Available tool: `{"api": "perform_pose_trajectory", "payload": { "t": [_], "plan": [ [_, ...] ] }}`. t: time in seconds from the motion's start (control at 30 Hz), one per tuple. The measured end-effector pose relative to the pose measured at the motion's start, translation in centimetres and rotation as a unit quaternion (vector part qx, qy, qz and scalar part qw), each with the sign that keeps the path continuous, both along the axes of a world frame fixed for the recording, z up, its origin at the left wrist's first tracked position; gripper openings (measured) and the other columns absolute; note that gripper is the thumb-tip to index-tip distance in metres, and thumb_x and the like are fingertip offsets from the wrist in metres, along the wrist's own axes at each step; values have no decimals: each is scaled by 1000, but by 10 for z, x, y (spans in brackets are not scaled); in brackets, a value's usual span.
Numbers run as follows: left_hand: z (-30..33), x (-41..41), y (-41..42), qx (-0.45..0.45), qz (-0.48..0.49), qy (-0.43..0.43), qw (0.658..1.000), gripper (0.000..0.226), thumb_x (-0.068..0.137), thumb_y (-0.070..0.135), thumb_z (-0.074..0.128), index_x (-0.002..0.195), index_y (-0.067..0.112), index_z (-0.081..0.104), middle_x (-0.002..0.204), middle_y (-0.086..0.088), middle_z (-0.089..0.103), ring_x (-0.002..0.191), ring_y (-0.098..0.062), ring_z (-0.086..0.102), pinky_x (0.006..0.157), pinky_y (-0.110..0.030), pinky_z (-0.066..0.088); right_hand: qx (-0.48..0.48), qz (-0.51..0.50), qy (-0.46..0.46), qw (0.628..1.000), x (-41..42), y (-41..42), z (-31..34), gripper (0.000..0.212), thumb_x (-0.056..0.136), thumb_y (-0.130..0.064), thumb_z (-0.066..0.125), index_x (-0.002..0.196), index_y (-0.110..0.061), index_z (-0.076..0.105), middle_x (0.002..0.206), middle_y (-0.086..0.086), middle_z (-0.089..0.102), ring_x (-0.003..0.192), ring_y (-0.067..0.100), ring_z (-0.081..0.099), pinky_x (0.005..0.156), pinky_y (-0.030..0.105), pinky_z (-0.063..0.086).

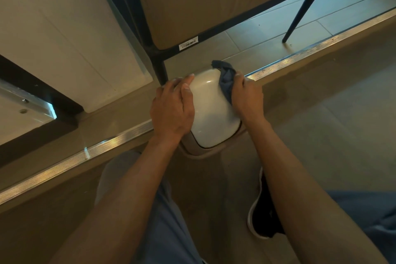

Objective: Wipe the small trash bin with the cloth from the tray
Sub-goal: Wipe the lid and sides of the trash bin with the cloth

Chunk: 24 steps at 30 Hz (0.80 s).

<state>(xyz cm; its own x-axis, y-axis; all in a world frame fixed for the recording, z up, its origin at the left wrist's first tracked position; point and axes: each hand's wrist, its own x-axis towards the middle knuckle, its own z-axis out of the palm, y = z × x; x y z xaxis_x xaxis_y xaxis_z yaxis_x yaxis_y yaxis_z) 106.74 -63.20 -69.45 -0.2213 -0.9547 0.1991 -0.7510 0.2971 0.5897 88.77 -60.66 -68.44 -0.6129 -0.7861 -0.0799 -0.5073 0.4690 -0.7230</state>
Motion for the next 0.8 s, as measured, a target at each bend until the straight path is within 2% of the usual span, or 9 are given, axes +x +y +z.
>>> {"api": "perform_pose_trajectory", "payload": {
  "t": [0.1, 0.2, 0.27, 0.37, 0.43, 0.5, 0.6, 0.7, 0.8],
  "plan": [
    [0, 0, 1, 0, 2, 10, 1000, 56, 103, 45, 19, 142, 31, 56, 135, 1, 58, 119, -19, 51, 86, -29, 35, -104, -12, -16, 994, 5, 32, -26, 41, 112, -29, 32, 88, -11, 60, 84, 9, 61, 78, 26, 57, 68, 31, 37],
    [-1, 0, 1, -2, 4, 9, 1000, 53, 103, 42, 21, 141, 30, 56, 134, 0, 58, 117, -19, 51, 85, -27, 33, -145, -34, -4, 989, 19, 63, -52, 42, 111, -32, 29, 103, -9, 62, 99, 8, 64, 87, 17, 59, 76, 28, 45],
    [-2, 0, 0, -4, 5, 7, 1000, 51, 104, 40, 23, 141, 30, 56, 135, 0, 58, 118, -21, 51, 86, -28, 34, -141, -47, 20, 989, 22, 67, -58, 48, 110, -36, 26, 111, -5, 62, 106, 11, 64, 91, 18, 59, 79, 30, 46],
    [-4, 0, 0, -5, 0, 6, 1000, 51, 104, 40, 22, 142, 31, 56, 135, 0, 57, 119, -21, 50, 86, -29, 34, -107, -54, 15, 993, 19, 52, -42, 43, 111, -33, 28, 97, -8, 61, 93, 8, 61, 82, 20, 58, 73, 37, 46],
    [-4, 0, 0, -3, -1, 4, 1000, 53, 103, 43, 21, 143, 31, 54, 136, 0, 56, 119, -19, 49, 86, -28, 34, -39, -30, 28, 998, 12, 32, -23, 39, 111, -29, 28, 94, -11, 58, 89, 7, 58, 84, 28, 60, 71, 38, 42],
    [-5, -1, 0, -2, 0, 3, 1000, 55, 102, 46, 20, 143, 30, 53, 137, 0, 56, 120, -17, 48, 87, -27, 34, 46, 23, 69, 996, 7, 8, -4, 36, 111, -23, 26, 111, -7, 59, 98, 11, 58, 91, 33, 59, 72, 34, 33],
    [-5, -1, -1, 0, 6, 6, 1000, 56, 102, 46, 20, 142, 30, 54, 136, 0, 56, 120, -17, 48, 88, -28, 35, 93, 65, 83, 990, 8, -25, 16, 44, 110, -28, 25, 126, -3, 57, 121, 20, 63, 111, 41, 60, 80, 39, 39],
    [-4, -1, -1, 6, 13, 19, 1000, 55, 102, 45, 21, 141, 29, 56, 135, 0, 57, 120, -19, 49, 89, -31, 39, 10, 114, 117, 987, 17, -31, 14, 48, 110, -42, 27, 133, -16, 60, 126, 14, 64, 109, 33, 63, 90, 40, 50],
    [-3, -2, 2, 5, 13, 26, 1000, 52, 104, 43, 23, 140, 29, 57, 134, 0, 58, 119, -19, 50, 88, -32, 40, -46, 99, 154, 982, 20, -4, 1, 47, 109, -46, 29, 142, -23, 54, 133, 8, 62, 111, 26, 63, 86, 33, 46]
  ]
}}
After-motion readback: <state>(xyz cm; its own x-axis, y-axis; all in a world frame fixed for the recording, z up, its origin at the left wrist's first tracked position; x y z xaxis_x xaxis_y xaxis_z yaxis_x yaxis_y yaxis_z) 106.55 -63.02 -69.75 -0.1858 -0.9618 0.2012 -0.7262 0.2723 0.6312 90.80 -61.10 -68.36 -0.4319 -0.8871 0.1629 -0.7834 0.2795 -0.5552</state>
